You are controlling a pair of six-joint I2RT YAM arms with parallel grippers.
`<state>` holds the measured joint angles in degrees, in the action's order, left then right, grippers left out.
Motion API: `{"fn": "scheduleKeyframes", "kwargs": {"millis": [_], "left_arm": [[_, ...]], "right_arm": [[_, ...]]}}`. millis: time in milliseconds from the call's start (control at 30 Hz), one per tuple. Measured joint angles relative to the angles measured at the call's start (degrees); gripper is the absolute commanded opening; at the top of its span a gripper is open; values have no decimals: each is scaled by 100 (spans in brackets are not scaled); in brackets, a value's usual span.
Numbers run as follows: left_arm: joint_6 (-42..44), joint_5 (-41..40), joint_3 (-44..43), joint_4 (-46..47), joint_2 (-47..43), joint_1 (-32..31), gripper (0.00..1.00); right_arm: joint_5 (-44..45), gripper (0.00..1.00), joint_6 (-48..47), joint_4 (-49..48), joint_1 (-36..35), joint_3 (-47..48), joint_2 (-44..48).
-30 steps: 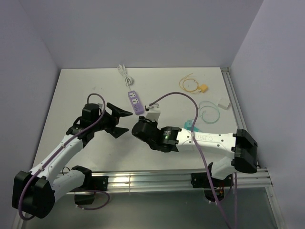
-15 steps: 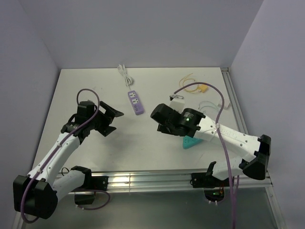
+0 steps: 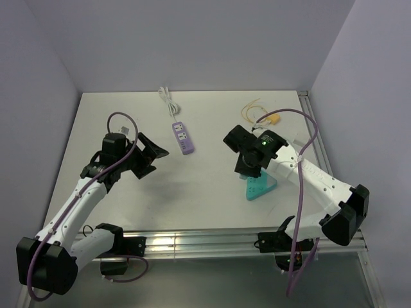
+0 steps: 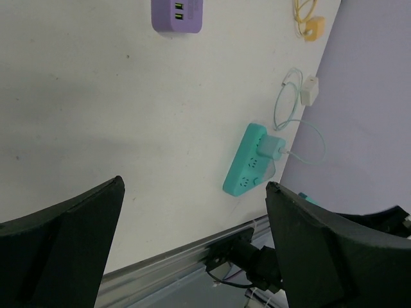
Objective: Insert the plug
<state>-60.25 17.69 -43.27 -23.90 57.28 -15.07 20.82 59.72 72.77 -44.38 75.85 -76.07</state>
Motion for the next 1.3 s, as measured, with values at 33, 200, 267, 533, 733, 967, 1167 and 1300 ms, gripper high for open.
{"fn": "scheduleKeyframes", "kwargs": {"millis": [33,200,267,533,733,967,1167,1300], "left_arm": [[33,57,2,28,11,0,96],[120,262,4,107,33,0,96],[146,354,4,131,33,0,96],[249,492,7,203,105,0,95],[262,713,118,361,160,0,96],[396,1093,247,595,192,0,98],[435,1143,245,647,225,0,99],[463,1141,245,647,256,0,99]], "right_arm": [[-48,0,-52,-4,70,-83,-2],[-173,0,-262,13,365,-595,-17],[-197,0,-306,-20,437,-761,-35],[-168,0,-452,-254,651,-1075,-151],[48,0,-595,-490,686,-1187,-208],[197,0,-824,-734,765,-1255,-367],[227,0,-997,-964,898,-1266,-522],[245,0,-1086,-1119,975,-1303,-627]]}}
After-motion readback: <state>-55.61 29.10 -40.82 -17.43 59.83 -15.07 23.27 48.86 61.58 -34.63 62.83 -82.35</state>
